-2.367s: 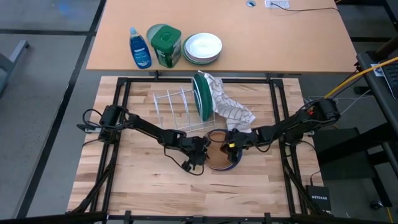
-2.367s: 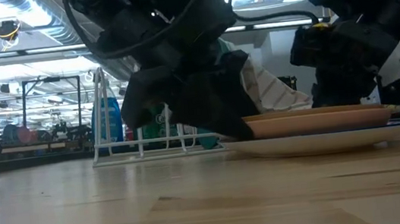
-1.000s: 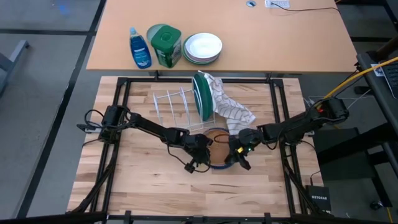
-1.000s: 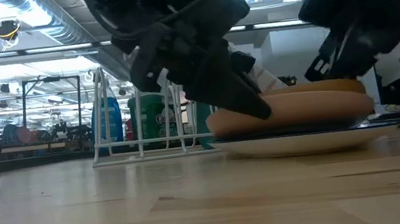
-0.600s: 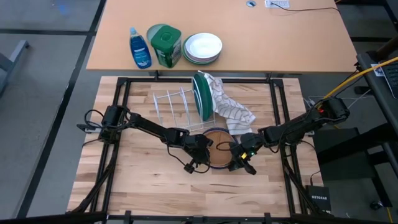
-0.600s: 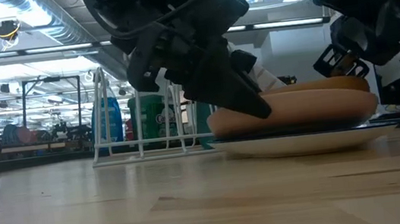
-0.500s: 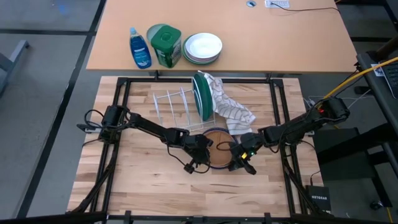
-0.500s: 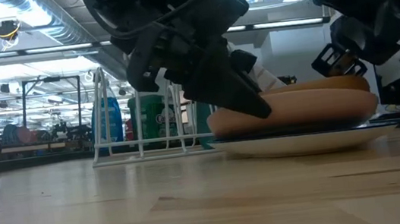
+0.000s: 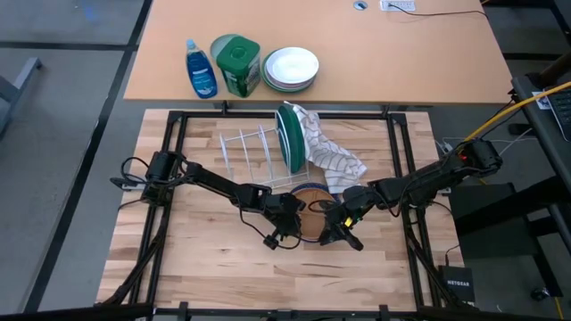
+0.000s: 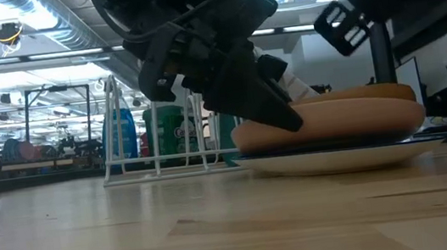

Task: Sort dishes
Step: Put the brown plate into the dish rack

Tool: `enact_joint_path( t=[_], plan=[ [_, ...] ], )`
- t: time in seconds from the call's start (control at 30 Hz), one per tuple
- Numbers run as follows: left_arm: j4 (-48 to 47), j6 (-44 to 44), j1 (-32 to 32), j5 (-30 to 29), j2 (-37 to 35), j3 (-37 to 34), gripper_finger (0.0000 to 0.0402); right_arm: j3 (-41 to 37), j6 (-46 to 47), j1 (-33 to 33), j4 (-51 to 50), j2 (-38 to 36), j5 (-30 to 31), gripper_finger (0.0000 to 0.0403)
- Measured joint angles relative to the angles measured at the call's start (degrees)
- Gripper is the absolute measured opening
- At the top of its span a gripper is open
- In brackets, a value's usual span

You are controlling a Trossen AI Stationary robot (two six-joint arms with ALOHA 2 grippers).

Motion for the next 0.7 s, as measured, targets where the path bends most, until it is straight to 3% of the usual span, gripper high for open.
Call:
enact_joint_path(
  t=[0.3,0.7],
  plan=[
    [0.0,0.0,0.0,0.0,0.0,0.0,0.0016,7.8,-0.1,0.0,-16.5,0.0,2.6,0.0058],
    [0.0,-0.9,0.0,0.0,0.0,0.0,0.0016,8.5,-1.0,0.0,-17.8,0.0,15.1,0.0058]
  ],
)
